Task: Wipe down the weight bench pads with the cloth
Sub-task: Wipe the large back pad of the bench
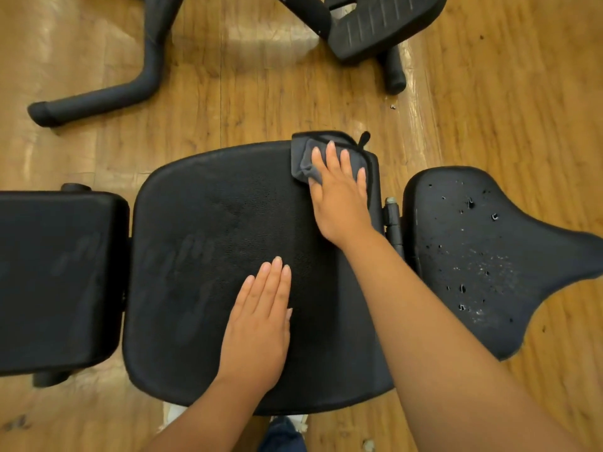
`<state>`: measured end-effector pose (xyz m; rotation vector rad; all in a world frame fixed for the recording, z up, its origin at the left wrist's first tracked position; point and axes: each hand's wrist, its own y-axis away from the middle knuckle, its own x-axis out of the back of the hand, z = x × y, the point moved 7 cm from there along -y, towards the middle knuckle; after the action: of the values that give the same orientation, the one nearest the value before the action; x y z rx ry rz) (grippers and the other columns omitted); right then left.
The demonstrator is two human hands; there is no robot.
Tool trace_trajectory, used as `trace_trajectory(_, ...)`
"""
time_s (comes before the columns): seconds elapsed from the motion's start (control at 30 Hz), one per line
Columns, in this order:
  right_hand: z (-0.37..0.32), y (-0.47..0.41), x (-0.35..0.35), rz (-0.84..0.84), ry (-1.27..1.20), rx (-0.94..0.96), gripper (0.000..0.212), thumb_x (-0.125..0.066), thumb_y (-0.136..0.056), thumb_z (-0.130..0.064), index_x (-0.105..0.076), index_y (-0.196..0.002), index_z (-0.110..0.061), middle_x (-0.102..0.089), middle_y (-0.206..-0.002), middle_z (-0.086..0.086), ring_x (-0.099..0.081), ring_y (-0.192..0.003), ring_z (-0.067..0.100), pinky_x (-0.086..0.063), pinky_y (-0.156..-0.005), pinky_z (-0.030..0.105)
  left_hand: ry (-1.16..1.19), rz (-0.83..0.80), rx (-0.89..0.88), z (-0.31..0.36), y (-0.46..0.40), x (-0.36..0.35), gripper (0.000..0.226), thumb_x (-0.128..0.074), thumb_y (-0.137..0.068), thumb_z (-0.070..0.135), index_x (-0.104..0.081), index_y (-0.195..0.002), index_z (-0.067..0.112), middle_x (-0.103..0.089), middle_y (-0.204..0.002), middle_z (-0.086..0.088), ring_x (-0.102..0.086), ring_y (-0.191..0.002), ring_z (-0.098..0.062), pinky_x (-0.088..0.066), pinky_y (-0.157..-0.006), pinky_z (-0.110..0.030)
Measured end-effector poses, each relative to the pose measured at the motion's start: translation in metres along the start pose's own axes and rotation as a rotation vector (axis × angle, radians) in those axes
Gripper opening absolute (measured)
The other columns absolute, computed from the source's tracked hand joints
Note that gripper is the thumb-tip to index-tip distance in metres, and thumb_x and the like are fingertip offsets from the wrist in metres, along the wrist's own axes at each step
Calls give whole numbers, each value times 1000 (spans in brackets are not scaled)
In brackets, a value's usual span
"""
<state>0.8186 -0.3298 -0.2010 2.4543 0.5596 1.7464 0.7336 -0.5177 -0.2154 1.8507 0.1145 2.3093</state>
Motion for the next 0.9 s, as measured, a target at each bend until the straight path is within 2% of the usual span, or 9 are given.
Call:
trace_trajectory(0.27, -1, 3, 4, 5, 12, 0, 51, -25, -101, -24, -10, -149, -21, 1, -158, -1, 5, -144, 19, 2, -116, 43, -11, -4, 8, 1, 1, 0, 55, -22, -95, 26, -26, -145, 4, -27, -152, -13, -24, -141, -25, -20, -111, -41)
trace_trajectory(0.5, 4, 111, -30, 1, 47, 21, 54, -31, -98, -24, -11, -149, -22, -3, -158, -1, 3, -144, 18, 0, -117, 42, -32, 7, -1, 1, 1, 0, 55, -20, -95, 27, -25, -145, 4, -25, -153, -14, -22, -142, -25, -18, -112, -40)
trace_trajectory(0.6, 10, 164, -47, 26, 67, -22, 57, -21, -91, -27, -20, -147, -21, -18, -155, 1, -10, -143, 19, -9, -117, 43, -26, 21, -15, 1, 1, 0, 54, -20, -96, 27, -24, -145, 3, -25, -153, -14, -22, -141, -26, -17, -112, -41)
trace_trajectory(0.67, 13, 198, -56, 45, 100, -45, 58, -26, -86, -25, -29, -144, -20, -31, -151, 3, -23, -140, 21, -15, -112, 43, -28, 25, -24, 2, 1, 0, 54, -20, -97, 27, -24, -145, 2, -25, -153, -15, -22, -141, -26, -17, -113, -40)
trace_trajectory(0.73, 14, 231, -62, 49, 107, -50, 59, -31, -82, -24, -34, -141, -20, -39, -146, 3, -27, -138, 21, -16, -109, 41, -31, 29, -23, 1, 1, 1, 55, -20, -96, 27, -24, -145, 2, -26, -152, -16, -22, -141, -26, -16, -113, -40)
trace_trajectory(0.8, 17, 260, -68, 54, 100, -50, 67, -34, -75, -24, -31, -142, -20, -39, -146, 3, -16, -141, 18, -12, -110, 38, -38, 26, -20, 2, 2, 2, 55, -20, -96, 26, -24, -145, 2, -27, -152, -16, -23, -141, -27, -15, -113, -39)
trace_trajectory(0.9, 20, 288, -83, 33, 75, -22, 86, -36, -69, -25, -5, -149, -20, -16, -154, 1, 4, -144, 16, -9, -110, 36, -47, 24, -15, 3, 1, 2, 55, -20, -96, 26, -25, -145, 1, -29, -151, -17, -25, -140, -28, -16, -113, -39)
